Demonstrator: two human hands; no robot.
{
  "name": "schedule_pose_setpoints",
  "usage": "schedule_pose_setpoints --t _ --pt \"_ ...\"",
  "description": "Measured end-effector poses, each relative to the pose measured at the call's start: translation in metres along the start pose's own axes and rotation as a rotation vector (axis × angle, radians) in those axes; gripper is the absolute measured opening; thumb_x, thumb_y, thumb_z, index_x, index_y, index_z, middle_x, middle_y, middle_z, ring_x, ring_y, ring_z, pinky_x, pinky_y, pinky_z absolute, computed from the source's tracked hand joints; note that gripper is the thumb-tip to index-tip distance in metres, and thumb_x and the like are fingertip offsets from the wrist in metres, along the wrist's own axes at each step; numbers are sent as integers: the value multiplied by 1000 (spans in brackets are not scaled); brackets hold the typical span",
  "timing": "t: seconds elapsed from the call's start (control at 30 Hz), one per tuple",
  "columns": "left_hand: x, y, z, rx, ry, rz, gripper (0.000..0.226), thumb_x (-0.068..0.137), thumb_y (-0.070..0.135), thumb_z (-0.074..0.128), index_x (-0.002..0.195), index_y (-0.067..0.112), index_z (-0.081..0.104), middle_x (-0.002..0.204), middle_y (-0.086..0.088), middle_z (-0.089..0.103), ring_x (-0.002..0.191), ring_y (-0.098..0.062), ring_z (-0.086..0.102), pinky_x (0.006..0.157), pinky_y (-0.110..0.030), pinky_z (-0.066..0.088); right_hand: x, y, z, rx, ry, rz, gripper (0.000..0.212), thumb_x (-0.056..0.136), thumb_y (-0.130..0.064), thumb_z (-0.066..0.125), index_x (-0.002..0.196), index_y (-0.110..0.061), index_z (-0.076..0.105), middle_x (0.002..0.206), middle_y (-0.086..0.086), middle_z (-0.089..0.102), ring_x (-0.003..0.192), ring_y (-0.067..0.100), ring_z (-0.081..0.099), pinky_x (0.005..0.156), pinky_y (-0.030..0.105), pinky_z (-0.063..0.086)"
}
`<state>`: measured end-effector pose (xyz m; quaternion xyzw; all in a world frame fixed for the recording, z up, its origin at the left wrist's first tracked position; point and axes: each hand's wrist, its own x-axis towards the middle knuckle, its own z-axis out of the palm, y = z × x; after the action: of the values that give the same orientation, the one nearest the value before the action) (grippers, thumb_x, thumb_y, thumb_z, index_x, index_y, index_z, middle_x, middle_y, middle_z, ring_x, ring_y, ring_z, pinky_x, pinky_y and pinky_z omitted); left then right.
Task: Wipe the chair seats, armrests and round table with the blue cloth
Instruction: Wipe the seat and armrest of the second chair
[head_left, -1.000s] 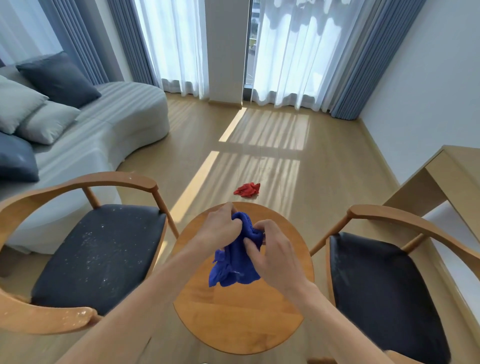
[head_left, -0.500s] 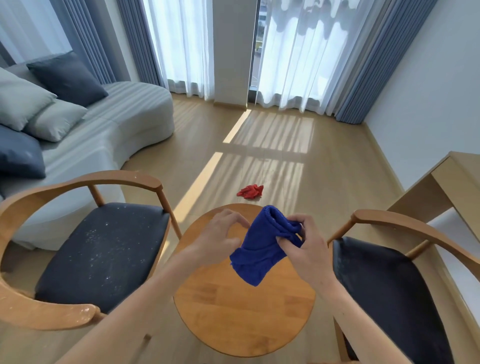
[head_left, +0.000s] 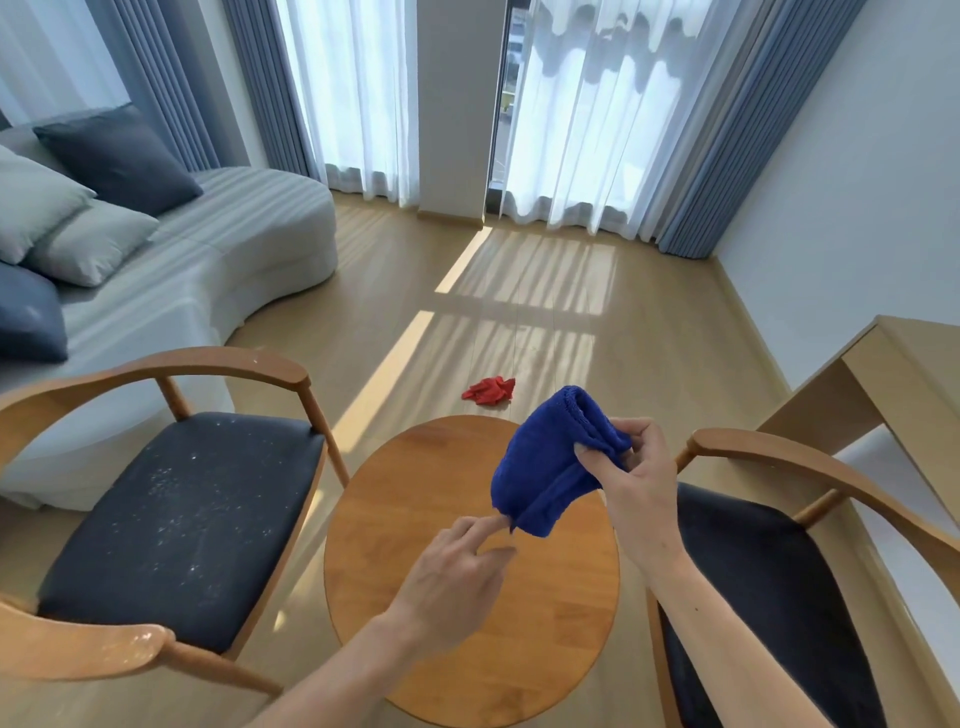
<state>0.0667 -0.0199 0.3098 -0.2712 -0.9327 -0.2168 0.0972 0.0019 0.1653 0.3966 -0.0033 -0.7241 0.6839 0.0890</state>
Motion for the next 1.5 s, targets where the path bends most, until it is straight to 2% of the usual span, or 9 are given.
schedule_pose_setpoints --t 0.13,0.27,0.37,0.57,0.7,0.9,1.0,1.13,1.5 --pt "19 -24 -16 -232 99 -348 15 94 29 58 97 15 64 96 8 60 80 -9 59 69 -33 53 3 1 -8 -44 -97 -36 27 82 8 67 93 -14 56 85 -1 66 77 10 64 66 22 54" --pt "40 -38 -23 -438 -20 -406 71 70 52 74 129 44 36 122 34 39 114 9 39 89 -12 37 4 1 -9 -89 -198 -79 33 80 7 70 91 -22 60 87 -1 67 83 14 65 72 24 54" --pt "45 -30 -15 -473 -103 -444 72 59 54 72 108 70 23 115 41 37 109 14 38 81 -11 34 4 3 -9 -178 -237 -106 35 78 2 74 88 -28 61 87 -6 69 84 17 62 79 32 52" --pt "43 -37 -28 -609 -71 -532 50 60 37 74 102 44 49 92 17 64 84 0 62 70 -23 53 21 14 -37 -567 -287 -137 38 78 -13 75 99 -35 54 86 -15 65 87 4 59 74 10 39" --pt "43 -42 -46 -624 -113 -546 54 59 34 77 106 43 52 90 13 68 85 -3 64 77 -29 56 26 25 -49 -792 -528 -65 71 75 -17 71 133 -41 39 91 -14 58 90 8 53 83 22 41" --pt "35 -40 -55 -532 -59 -537 62 58 37 78 112 44 49 92 16 66 88 -2 65 81 -26 55 26 43 -42 -1001 -640 -299 50 71 -27 66 118 -29 53 110 -12 54 102 12 48 90 30 37" --pt "31 -37 -59 -469 -19 -517 57 60 35 77 109 43 50 89 21 65 85 0 64 76 -16 52 21 55 -29 -1012 -646 -384 43 68 -23 65 110 -19 55 108 -7 54 99 17 50 88 33 41" --pt "15 -44 -63 -415 15 -504 52 65 27 77 107 42 50 90 20 63 88 -1 62 76 -14 51 8 69 -9 -957 -760 -368 52 75 -30 63 125 -25 49 110 -13 52 103 8 48 88 22 31" --pt "-88 -115 -117 -439 -110 -630 58 72 19 73 119 40 46 105 20 58 102 0 58 85 -13 50 -34 67 95 -774 -820 -300 31 81 -11 62 109 -25 58 103 -19 50 84 -1 49 73 10 32"
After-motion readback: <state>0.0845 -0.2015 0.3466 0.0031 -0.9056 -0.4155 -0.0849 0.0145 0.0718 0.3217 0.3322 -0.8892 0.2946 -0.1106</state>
